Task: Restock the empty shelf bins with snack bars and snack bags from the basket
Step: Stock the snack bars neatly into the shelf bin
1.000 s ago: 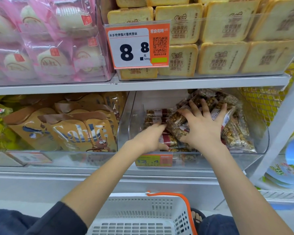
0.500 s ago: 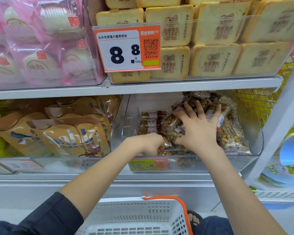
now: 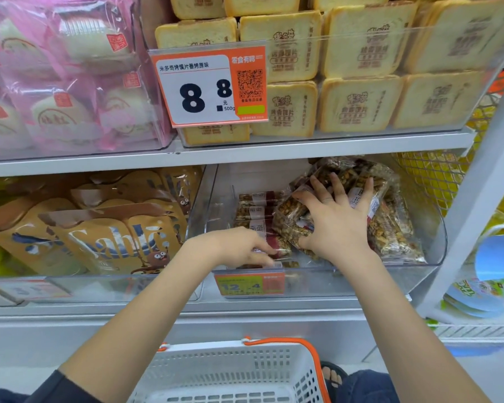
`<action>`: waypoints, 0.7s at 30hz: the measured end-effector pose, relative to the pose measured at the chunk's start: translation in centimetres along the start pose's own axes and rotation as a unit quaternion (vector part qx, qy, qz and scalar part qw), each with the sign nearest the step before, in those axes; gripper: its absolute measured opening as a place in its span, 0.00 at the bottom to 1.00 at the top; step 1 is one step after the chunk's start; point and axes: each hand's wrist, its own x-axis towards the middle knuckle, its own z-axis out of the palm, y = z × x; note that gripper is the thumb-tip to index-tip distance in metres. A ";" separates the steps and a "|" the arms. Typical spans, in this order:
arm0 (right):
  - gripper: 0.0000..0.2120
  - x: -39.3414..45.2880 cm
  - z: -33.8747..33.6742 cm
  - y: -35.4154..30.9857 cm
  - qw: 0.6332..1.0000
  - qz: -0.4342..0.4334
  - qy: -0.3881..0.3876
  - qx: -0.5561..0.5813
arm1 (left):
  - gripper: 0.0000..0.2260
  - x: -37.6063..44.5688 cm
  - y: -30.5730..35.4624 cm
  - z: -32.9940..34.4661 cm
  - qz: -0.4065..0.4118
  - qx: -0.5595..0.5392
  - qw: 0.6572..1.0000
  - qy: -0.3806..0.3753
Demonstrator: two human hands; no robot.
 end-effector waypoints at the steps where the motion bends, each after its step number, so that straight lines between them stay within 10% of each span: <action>1: 0.35 0.0 0.0 0.0 1.000 -0.001 0.001 0.000 | 0.18 0.1 0.0 0.0 -0.006 0.025 1.000 0.009; 10: 0.36 0.0 0.0 0.2 1.000 -0.002 0.000 -0.005 | 0.16 0.5 1.0 0.2 -0.071 0.035 0.997 -0.015; 13: 0.36 0.0 0.1 0.2 1.000 -0.002 0.003 -0.004 | 0.05 -0.2 1.1 0.0 -0.087 0.021 0.994 0.067; 21: 0.36 0.2 0.2 0.2 1.000 -0.002 0.000 -0.006 | 0.15 -4.4 4.2 -2.4 -0.150 0.162 0.938 0.267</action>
